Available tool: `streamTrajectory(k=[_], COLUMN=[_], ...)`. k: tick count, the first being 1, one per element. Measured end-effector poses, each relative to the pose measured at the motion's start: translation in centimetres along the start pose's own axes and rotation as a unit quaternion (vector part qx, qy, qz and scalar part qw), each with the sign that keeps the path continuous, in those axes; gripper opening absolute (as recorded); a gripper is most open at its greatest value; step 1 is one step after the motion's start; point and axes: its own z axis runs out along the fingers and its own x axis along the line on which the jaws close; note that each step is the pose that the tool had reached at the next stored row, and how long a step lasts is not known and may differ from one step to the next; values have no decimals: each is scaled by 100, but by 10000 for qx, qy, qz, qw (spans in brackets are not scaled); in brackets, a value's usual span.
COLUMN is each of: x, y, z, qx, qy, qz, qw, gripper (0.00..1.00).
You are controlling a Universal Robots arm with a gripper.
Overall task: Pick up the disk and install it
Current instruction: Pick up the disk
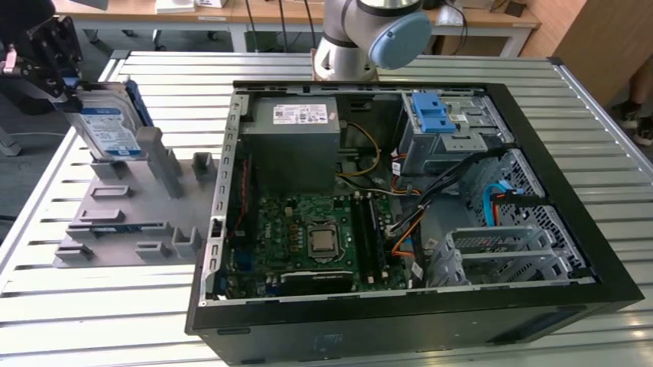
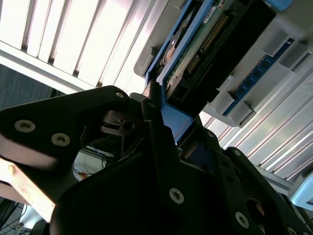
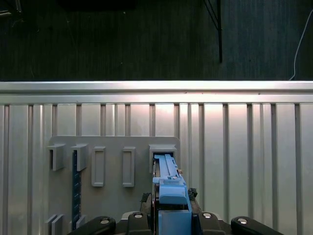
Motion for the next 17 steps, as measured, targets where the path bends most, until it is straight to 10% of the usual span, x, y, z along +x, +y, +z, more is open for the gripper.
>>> streamTrajectory(k=[17], x=[0], y=[1], z=[-46], qx=[0], qy=[0], qz=[0], qw=[10000], gripper=[36])
